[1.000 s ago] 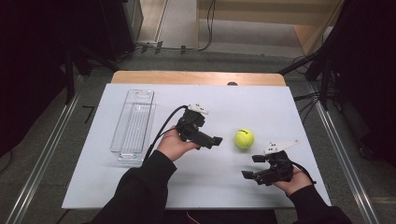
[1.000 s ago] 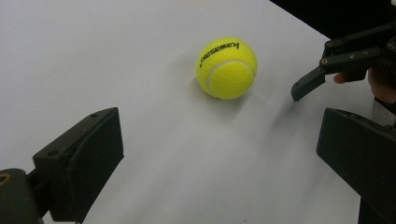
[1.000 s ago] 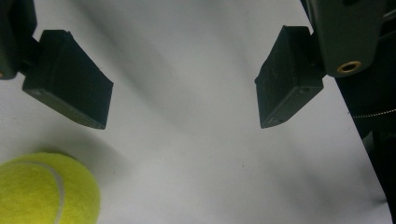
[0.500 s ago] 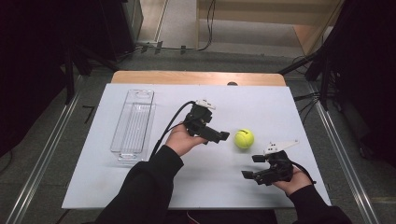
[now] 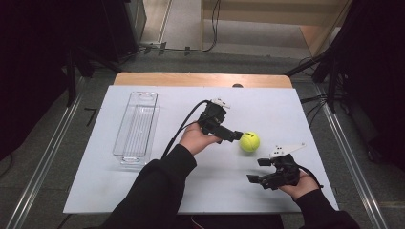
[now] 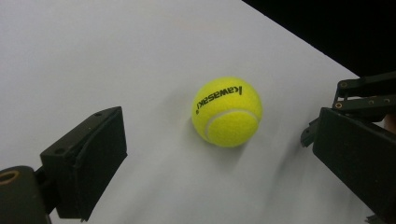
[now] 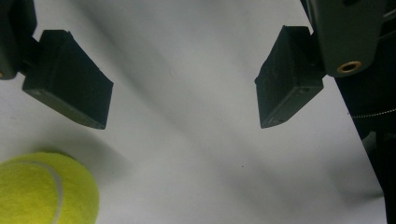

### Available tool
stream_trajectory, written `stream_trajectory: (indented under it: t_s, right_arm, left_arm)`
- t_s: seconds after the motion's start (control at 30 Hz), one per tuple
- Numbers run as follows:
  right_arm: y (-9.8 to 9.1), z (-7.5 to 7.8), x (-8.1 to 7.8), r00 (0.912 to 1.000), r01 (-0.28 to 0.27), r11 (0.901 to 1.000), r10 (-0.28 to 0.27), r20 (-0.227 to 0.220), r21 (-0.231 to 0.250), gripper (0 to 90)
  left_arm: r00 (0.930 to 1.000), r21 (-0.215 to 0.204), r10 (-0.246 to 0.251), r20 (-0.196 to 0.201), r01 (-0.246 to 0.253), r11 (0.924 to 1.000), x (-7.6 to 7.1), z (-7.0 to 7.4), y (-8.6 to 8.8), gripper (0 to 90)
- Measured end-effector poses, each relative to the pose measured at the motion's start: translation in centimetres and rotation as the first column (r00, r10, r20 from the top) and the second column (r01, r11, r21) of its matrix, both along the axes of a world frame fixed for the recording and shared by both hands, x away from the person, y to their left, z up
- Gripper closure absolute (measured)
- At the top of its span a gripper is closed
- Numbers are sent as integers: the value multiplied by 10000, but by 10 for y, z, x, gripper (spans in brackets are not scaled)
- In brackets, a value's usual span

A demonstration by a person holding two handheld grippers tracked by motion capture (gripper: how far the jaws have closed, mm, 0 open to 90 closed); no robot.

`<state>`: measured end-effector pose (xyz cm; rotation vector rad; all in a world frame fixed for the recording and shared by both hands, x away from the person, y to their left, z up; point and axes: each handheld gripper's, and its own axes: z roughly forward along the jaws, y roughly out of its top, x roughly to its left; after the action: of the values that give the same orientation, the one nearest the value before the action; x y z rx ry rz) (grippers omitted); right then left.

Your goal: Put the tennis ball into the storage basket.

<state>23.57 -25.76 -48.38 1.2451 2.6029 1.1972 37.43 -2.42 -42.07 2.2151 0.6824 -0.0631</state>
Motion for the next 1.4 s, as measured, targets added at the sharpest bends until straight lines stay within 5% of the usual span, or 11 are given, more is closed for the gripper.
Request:
stream_trajectory:
  t_s: [1.4]
  right_arm:
    - [-1,1,-1,10000,-38,10000,38,37,4,169]
  left_arm:
    - [9997,553,-140,-184,150,9984,12,-23,-60,54]
